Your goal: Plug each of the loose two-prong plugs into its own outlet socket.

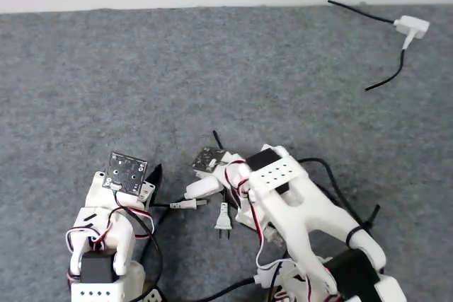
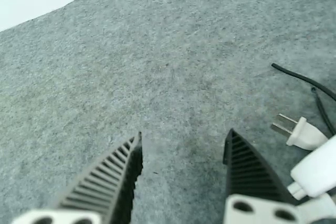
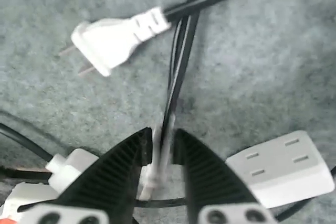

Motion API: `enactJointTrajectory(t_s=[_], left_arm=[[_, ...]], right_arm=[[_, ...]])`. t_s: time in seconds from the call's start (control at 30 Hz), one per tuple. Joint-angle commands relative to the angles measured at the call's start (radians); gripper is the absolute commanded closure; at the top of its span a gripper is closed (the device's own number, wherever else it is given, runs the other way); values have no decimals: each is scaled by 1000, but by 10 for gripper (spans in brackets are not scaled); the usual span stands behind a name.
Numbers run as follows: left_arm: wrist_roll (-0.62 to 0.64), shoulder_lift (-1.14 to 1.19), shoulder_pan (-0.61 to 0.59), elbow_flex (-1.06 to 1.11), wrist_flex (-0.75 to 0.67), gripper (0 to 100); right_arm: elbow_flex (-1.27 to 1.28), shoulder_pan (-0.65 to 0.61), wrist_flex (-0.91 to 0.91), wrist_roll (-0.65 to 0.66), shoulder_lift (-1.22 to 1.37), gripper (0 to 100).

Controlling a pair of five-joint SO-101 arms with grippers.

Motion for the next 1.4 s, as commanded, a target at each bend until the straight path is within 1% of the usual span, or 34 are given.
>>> enactJointTrajectory(t_s=[0.0,0.2,0.53,0.73,1.03,1.23,1.37], left_arm=[[6,-6,3,-15,-9,753],[6,-6,3,-15,-9,753],[6,-6,3,-15,-9,753],[6,-6,3,-15,-9,753],[6,-6,3,-13,-9,753],[6,-6,3,-13,-9,753],[5,-6,3,-13,-11,753]], right_arm=[[5,19,-10,17,-41,853],[29,18,-8,14,-45,879],[38,15,-2,11,-51,880],[38,27,-36,11,-45,880],[37,124,-120,21,-41,880],[32,228,-131,87,-41,880],[29,231,-114,83,-53,879]])
